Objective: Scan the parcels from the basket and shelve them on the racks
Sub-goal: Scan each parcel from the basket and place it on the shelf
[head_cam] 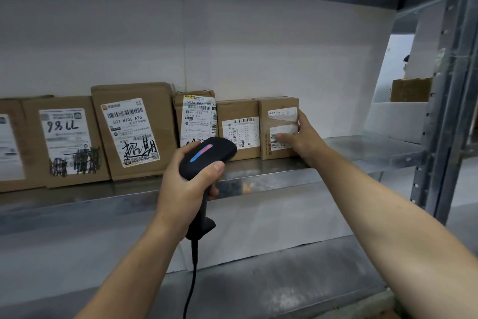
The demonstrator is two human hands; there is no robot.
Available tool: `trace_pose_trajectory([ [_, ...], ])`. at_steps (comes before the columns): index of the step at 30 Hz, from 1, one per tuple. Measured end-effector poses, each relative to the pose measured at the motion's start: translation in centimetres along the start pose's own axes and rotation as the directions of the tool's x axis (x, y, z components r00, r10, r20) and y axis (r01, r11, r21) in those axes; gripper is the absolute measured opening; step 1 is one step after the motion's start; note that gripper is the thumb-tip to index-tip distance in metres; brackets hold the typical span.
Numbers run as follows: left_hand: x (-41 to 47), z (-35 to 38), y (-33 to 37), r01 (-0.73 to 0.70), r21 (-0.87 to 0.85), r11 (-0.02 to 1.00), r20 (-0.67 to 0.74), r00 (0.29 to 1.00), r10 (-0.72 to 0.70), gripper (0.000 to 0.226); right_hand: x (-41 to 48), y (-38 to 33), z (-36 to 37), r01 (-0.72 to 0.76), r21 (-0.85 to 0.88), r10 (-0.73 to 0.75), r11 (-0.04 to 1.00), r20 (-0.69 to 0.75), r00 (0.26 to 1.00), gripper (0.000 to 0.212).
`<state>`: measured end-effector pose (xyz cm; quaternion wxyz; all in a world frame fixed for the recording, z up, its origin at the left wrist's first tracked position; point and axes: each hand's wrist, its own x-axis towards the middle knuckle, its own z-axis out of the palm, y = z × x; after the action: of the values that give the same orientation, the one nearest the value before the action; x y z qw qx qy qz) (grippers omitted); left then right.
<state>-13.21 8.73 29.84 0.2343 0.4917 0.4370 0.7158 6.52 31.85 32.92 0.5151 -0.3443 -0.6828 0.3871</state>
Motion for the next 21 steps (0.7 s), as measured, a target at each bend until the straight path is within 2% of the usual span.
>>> trace_pose_trajectory([
  [3, -0.1, -0.3, -0.1, 0.001, -0.005, 1.000, 0.018, 1.000, -0.001, 0.066, -0.5, -0.4, -0.1, -0.006, -0.020, 0.006, 1.000, -0.002, 1.000, 0.080],
  [7, -0.2, -0.5, 0.1, 0.000, -0.029, 1.000, 0.060, 0.998, 0.002, 0.072, -2.7, -1.4, -0.7, -0.019, -0.115, 0.013, 0.993, -0.050, 0.999, 0.096],
  [11, -0.3, 0.6, -0.4, 0.015, -0.079, 0.997, 0.136, 0.991, -0.004, 0.058, -6.6, -2.0, -2.0, -0.008, -0.284, -0.047, 0.959, -0.187, 0.981, 0.081],
  [13, -0.8, 1.2, -1.1, 0.025, -0.073, 0.997, 0.194, 0.981, -0.011, 0.061, -9.2, -1.8, -2.9, -0.012, -0.378, -0.090, 0.926, -0.250, 0.964, 0.070],
  [18, -3.4, 2.9, -4.0, 0.084, -0.017, 0.996, 0.379, 0.923, -0.072, 0.063, -17.5, 1.3, -4.9, -0.183, -0.541, -0.070, 0.821, -0.413, 0.908, 0.053],
  [21, -5.7, 4.1, -5.9, 0.140, 0.023, 0.990, 0.472, 0.871, -0.134, 0.058, -23.0, 3.6, -5.6, -0.304, -0.566, -0.001, 0.766, -0.474, 0.880, 0.049],
])
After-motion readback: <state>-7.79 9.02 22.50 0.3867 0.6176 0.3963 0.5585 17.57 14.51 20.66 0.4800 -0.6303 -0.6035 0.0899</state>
